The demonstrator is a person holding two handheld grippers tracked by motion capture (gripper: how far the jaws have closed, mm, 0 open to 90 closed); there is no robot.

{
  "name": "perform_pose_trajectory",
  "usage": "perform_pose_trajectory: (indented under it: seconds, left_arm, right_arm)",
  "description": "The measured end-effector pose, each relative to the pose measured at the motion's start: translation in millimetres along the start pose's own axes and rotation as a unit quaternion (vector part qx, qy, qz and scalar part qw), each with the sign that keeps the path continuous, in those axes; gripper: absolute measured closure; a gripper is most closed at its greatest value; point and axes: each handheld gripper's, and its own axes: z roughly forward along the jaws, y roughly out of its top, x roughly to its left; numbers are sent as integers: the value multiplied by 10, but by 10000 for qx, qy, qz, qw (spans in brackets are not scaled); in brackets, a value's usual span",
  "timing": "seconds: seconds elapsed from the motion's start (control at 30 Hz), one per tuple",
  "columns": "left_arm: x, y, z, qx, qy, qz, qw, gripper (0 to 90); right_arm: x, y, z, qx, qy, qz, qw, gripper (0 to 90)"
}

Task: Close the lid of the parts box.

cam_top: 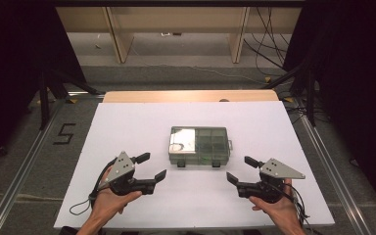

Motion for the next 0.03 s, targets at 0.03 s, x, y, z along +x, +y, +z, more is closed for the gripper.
perform_pose_trajectory:
  seconds: [0.03]
  left_arm:
    - [2, -1, 2, 6, 1, 13, 10000, 195]
  right_arm:
    - [-9, 2, -6, 67, -9, -64, 10000, 163]
